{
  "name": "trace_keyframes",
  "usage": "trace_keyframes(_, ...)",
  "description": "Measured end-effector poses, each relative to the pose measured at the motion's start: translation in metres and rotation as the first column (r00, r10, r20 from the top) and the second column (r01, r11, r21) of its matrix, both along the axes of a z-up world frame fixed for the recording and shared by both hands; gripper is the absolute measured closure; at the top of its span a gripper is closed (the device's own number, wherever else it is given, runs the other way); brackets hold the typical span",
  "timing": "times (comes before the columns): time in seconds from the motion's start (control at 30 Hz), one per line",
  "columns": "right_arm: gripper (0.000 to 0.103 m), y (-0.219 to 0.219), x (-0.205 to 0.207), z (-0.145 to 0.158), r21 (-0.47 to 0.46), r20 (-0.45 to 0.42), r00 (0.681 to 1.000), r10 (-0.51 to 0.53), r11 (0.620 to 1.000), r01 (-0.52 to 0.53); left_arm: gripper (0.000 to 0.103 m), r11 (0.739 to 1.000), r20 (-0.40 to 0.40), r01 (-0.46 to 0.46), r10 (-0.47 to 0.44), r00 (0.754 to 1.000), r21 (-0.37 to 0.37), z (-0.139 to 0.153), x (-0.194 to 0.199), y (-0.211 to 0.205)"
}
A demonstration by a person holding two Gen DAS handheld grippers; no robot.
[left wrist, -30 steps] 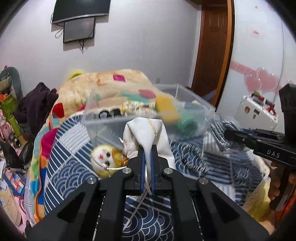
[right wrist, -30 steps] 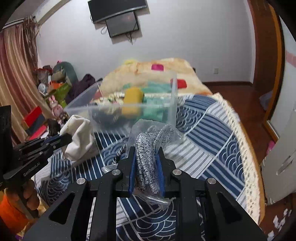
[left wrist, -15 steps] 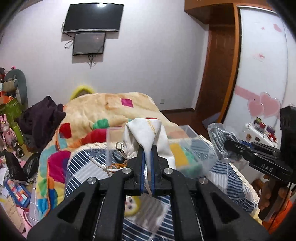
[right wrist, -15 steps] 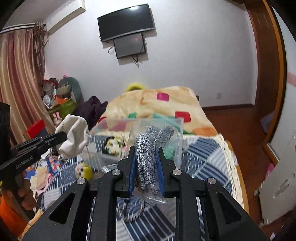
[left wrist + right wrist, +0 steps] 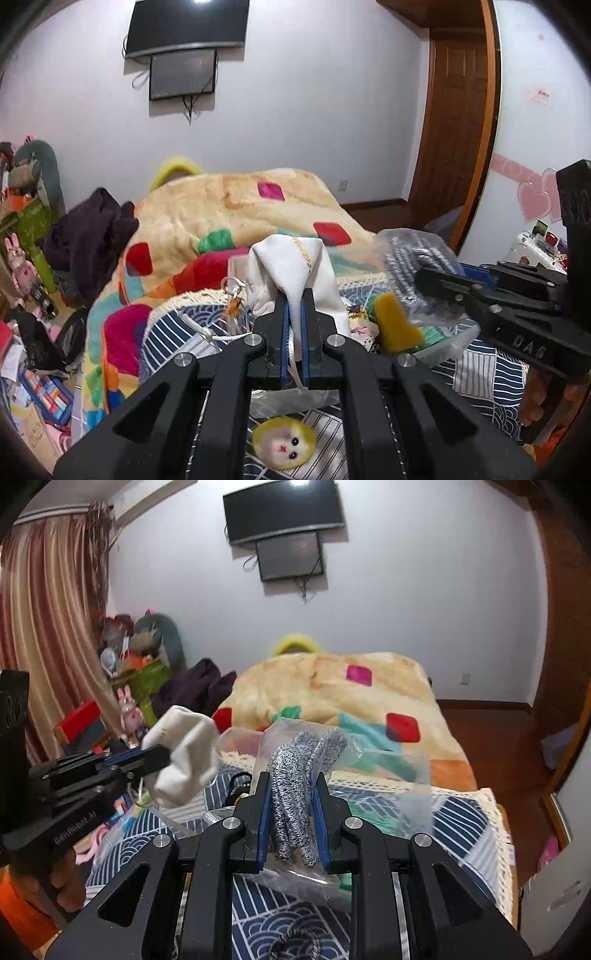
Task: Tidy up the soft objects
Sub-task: 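Place the white pouch in the box with left tool while right places steel wool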
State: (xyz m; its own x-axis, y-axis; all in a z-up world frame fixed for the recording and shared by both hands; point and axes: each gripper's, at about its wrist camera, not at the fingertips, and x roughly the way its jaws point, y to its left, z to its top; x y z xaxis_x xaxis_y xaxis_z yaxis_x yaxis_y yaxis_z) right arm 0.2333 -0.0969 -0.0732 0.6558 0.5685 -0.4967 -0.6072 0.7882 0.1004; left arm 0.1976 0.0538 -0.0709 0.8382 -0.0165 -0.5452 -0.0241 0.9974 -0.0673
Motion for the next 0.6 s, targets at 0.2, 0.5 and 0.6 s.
trace_keyframes(0.2, 0.084, 0.018, 0.013, -0.015, -0.051, -0.045, 0.999, 0.013, 0.999, -0.015, 0.099, 1.000, -0.059, 0.009, -0.009, 0.998, 0.003, -0.017, 0.020, 0.000)
trace_keyframes(0.5, 0.084, 0.029, 0.025, -0.035, -0.102, -0.127, 0.992, 0.027, 0.994, -0.041, 0.098, 0.999, -0.128, 0.022, -0.018, 0.992, 0.033, -0.038, 0.037, -0.001)
trace_keyframes(0.6, 0.082, 0.034, 0.026, -0.043, -0.125, -0.148, 0.989, 0.029, 0.991, -0.047, 0.098, 0.999, -0.145, 0.025, -0.018, 0.989, 0.041, -0.041, 0.038, -0.003)
